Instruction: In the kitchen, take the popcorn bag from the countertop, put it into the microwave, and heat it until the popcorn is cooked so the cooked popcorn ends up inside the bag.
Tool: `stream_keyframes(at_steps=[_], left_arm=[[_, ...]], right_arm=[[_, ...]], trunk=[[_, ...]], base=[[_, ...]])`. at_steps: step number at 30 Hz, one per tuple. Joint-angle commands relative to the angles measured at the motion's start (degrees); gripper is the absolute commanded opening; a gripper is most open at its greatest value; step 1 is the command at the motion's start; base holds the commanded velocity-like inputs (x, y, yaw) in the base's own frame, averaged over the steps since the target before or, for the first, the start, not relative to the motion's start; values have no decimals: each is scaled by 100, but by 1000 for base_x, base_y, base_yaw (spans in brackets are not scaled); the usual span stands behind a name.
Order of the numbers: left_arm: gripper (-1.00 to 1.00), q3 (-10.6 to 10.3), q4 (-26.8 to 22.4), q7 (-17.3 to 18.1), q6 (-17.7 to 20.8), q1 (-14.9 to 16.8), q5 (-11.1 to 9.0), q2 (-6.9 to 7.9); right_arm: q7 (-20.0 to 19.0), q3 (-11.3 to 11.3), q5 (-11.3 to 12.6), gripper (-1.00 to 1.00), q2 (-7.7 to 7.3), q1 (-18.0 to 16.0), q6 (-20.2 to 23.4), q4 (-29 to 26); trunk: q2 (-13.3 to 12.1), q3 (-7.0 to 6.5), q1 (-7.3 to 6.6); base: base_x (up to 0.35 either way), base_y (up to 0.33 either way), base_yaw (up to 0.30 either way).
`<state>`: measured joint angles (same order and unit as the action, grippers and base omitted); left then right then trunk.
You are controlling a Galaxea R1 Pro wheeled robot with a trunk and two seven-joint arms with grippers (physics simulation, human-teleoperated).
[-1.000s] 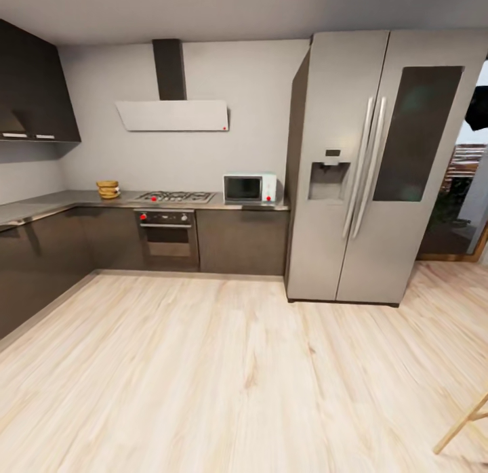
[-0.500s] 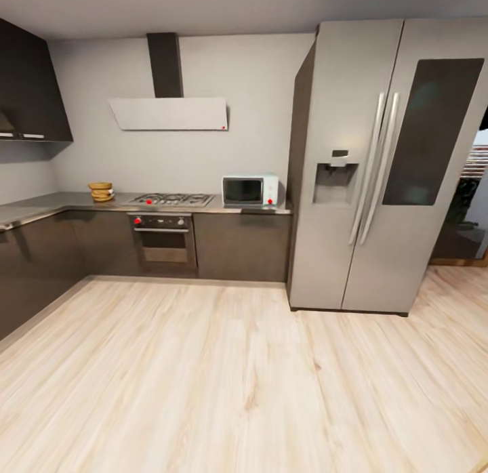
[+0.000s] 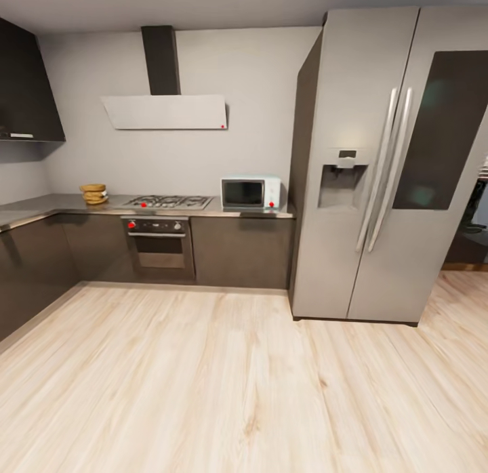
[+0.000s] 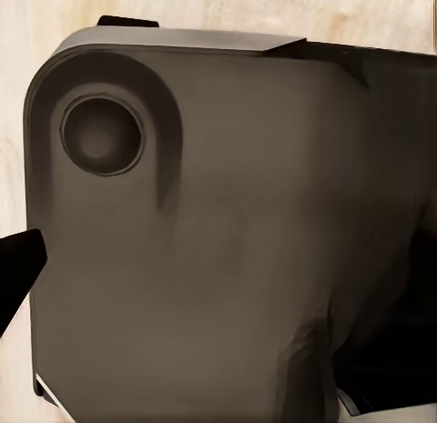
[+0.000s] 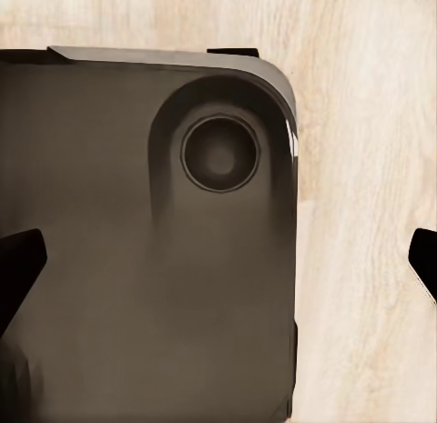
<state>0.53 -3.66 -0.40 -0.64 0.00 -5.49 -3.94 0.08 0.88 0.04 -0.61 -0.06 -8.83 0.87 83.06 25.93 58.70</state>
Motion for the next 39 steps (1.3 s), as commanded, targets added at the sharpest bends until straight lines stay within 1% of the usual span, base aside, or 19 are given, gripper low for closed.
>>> stream_keyframes(at_steps=[1,39], left_arm=[[100,0,-3,-4,-7,0,-58,-1],[100,-4,-3,49,-7,0,-47,7]], right_arm=[[1,8,-1,100,0,-3,-31,9],[1,7,6,100,-2,-3,-32,9]], trunk=[[2,4,3],[2,4,3]], base=[[281,0,0],[308,0,0]])
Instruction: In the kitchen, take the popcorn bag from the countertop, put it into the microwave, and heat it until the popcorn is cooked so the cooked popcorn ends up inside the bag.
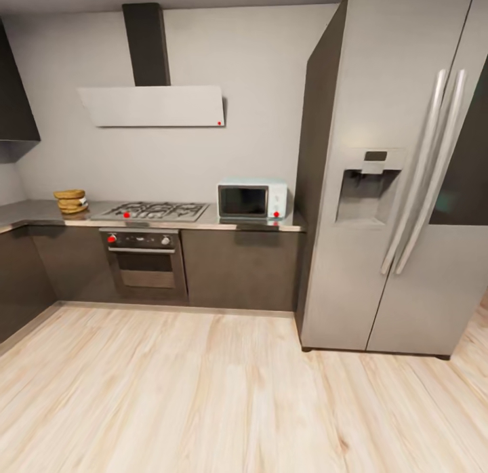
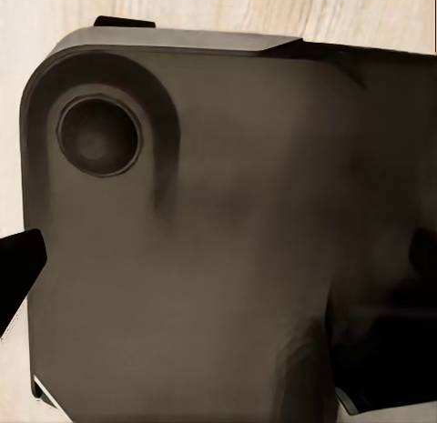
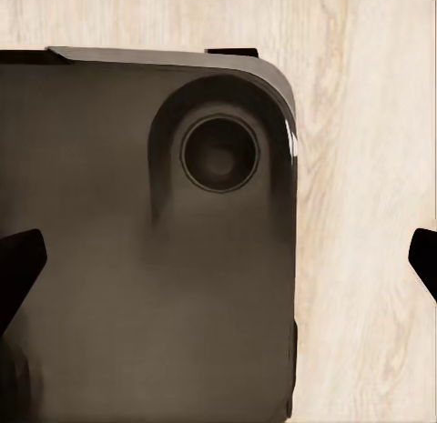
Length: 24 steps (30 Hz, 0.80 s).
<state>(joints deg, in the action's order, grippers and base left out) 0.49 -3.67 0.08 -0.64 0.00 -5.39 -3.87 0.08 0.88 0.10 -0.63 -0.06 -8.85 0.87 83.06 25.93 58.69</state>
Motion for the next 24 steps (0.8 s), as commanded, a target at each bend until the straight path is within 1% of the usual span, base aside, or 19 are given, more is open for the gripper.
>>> stream_keyframes(at_steps=[1,8,24], left_arm=[[100,2,-2,1,-7,0,-57,-1],[100,-1,-2,1,-5,-1,-59,0],[100,1,-2,1,-4,0,-59,0]], right_arm=[[1,7,0,100,-6,-3,-32,9],[1,5,3,100,-32,-3,-35,9],[9,0,-1,100,-34,-3,-31,9]], trunk=[[2,4,3],[2,4,3],[2,4,3]], base=[[307,0,0],[301,56,0],[296,96,0]])
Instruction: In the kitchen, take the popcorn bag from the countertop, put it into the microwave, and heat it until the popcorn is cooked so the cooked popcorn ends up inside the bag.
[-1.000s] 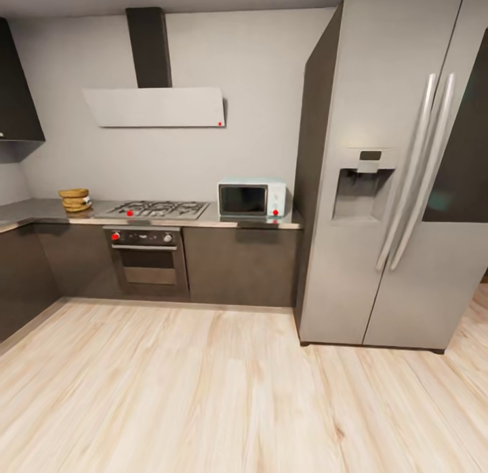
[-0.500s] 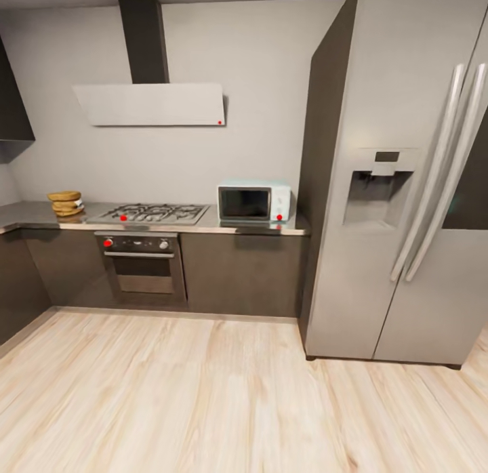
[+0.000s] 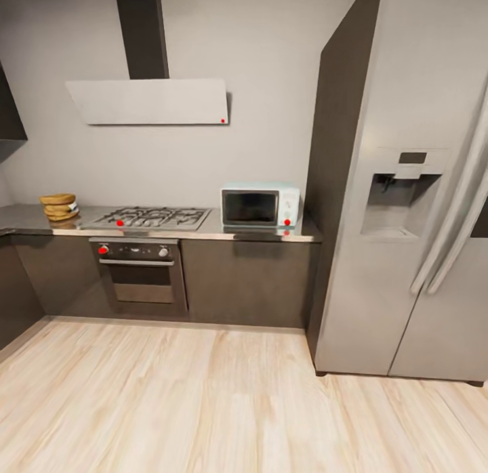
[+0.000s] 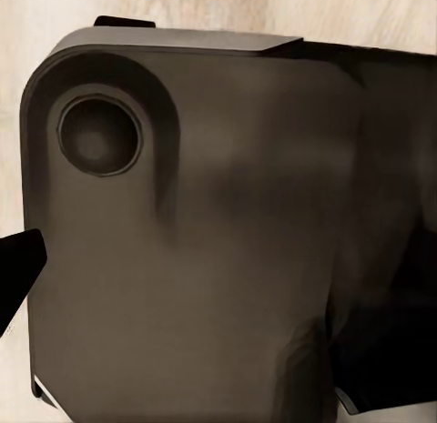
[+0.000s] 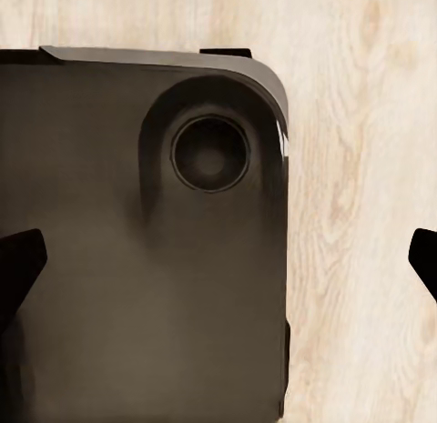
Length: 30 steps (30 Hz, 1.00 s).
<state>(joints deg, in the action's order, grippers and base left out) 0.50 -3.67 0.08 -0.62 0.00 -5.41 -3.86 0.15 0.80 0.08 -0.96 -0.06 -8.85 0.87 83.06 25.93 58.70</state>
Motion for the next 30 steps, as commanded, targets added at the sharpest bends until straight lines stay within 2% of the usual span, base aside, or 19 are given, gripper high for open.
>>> stream_keyframes(at_steps=[1,16,30], left_arm=[[100,2,-2,1,-8,0,-58,-1],[100,3,-2,1,0,0,-57,-1],[100,1,0,1,0,0,-65,-1]], right_arm=[[2,8,-1,100,0,-3,-30,9],[-3,7,-7,100,-1,-3,-34,9],[-6,8,-8,100,0,-3,-38,9]], trunk=[[2,4,3],[2,4,3],[2,4,3]], base=[[258,98,0],[260,94,0],[314,8,0]])
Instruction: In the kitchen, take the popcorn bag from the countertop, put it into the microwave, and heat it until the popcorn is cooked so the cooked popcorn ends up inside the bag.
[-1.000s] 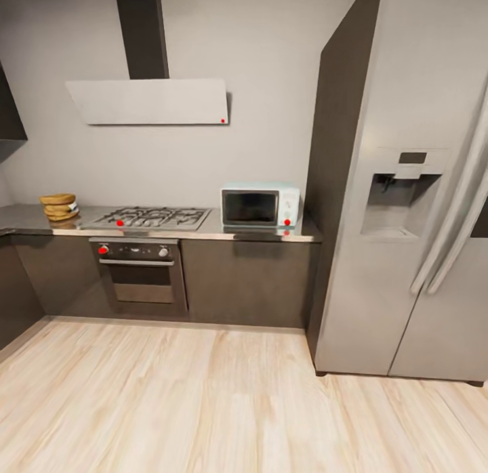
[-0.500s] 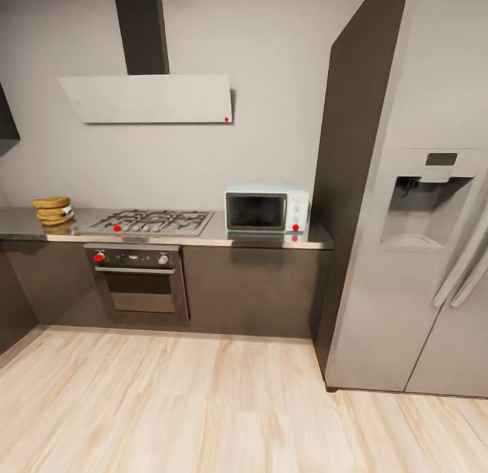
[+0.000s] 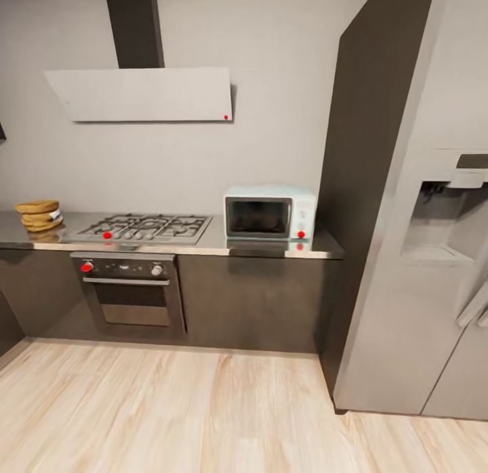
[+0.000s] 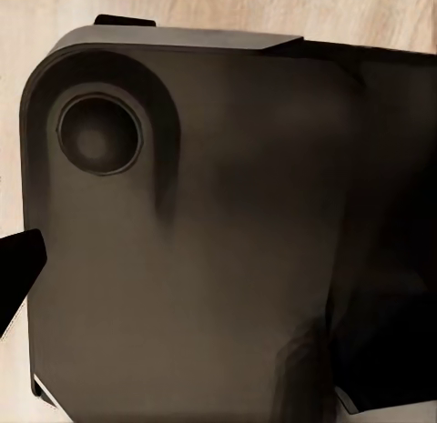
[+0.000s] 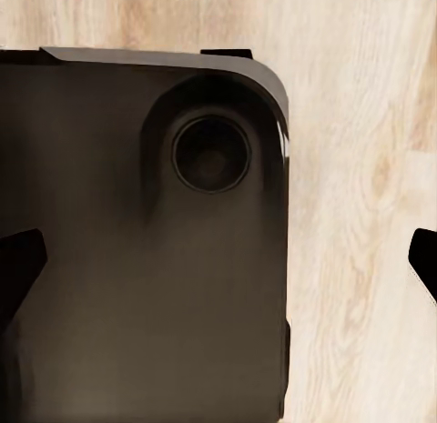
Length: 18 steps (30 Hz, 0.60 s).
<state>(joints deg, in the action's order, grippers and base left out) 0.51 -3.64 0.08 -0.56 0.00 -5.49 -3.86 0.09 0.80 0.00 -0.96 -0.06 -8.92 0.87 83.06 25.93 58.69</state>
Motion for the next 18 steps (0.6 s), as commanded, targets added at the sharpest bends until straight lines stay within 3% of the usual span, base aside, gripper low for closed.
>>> stream_keyframes(at_steps=[1,18], left_arm=[[100,-2,-2,1,-6,0,-58,-1],[100,-6,-4,1,-6,0,-58,-1]], right_arm=[[1,8,0,100,0,-3,-31,9],[0,8,0,100,2,-3,-31,9]], trunk=[[2,4,3],[2,4,3]], base=[[320,0,0],[321,39,-52]])
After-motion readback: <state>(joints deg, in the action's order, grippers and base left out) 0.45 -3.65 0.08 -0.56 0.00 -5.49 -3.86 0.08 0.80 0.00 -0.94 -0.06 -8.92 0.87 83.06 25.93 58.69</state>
